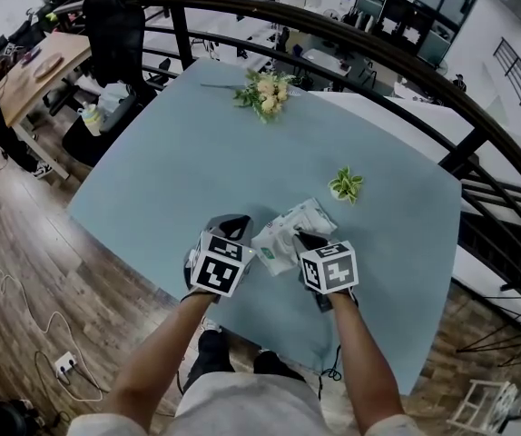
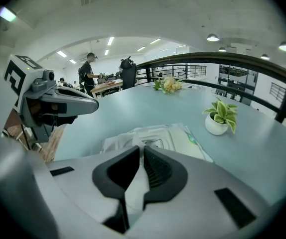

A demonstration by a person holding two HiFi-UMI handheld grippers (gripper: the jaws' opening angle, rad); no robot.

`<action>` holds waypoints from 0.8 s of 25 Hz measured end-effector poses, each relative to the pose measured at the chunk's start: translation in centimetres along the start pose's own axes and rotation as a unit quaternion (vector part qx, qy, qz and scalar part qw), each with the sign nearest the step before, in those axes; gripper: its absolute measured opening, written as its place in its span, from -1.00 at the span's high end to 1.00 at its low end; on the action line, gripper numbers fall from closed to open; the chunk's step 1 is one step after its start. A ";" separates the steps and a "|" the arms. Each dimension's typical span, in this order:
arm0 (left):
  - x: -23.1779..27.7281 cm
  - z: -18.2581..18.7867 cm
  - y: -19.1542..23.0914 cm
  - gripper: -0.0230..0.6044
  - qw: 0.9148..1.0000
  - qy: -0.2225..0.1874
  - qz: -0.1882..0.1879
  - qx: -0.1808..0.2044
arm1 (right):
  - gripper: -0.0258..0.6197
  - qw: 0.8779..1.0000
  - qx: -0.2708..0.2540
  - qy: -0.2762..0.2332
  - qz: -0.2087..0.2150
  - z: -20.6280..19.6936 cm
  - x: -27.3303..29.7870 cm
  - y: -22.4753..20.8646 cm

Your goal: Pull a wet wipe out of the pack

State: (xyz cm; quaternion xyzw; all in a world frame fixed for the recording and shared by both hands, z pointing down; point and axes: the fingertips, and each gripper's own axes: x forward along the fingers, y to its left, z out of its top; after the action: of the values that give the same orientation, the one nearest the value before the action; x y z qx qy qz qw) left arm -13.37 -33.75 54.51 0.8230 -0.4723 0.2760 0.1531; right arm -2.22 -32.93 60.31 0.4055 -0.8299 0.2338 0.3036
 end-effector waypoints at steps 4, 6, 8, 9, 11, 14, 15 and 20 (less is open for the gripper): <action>0.0 0.1 0.1 0.94 1.000 -0.003 0.001 0.007 | 0.84 1.000 0.005 -0.003 0.001 0.1 -0.1 0.0; 0.0 0.2 0.1 0.94 1.000 -0.003 0.001 0.007 | 0.85 1.000 0.007 -0.005 0.001 0.3 -0.2 0.0; -0.1 0.4 0.1 0.94 1.000 -0.004 0.000 0.007 | 0.85 1.000 0.007 -0.006 0.001 0.5 -0.3 0.0; -0.1 0.5 0.0 0.94 1.000 -0.004 -0.001 0.006 | 0.86 1.000 0.007 -0.006 0.001 0.6 -0.4 0.0; -0.1 0.6 -0.2 0.94 1.000 -0.004 -0.002 0.005 | 0.86 1.000 0.007 -0.007 0.001 0.6 -0.5 0.0; -0.1 1.0 -0.3 0.94 1.000 -0.006 -0.003 0.010 | 0.86 1.000 0.009 -0.011 -0.001 0.8 -0.8 -0.2; -0.1 1.2 -0.4 0.94 1.000 -0.007 -0.003 0.013 | 0.87 1.000 0.011 -0.012 -0.002 0.9 -0.9 -0.2; -0.4 2.3 -0.5 0.94 0.999 -0.010 -0.004 0.035 | 0.87 1.000 0.013 -0.016 -0.005 1.2 -1.5 -0.3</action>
State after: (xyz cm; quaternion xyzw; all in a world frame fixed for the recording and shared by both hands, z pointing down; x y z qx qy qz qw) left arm -12.38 -34.40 52.45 0.8324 -0.4603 0.2838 0.1210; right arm -1.62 -33.12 58.49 0.4173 -0.8296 0.2366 0.2859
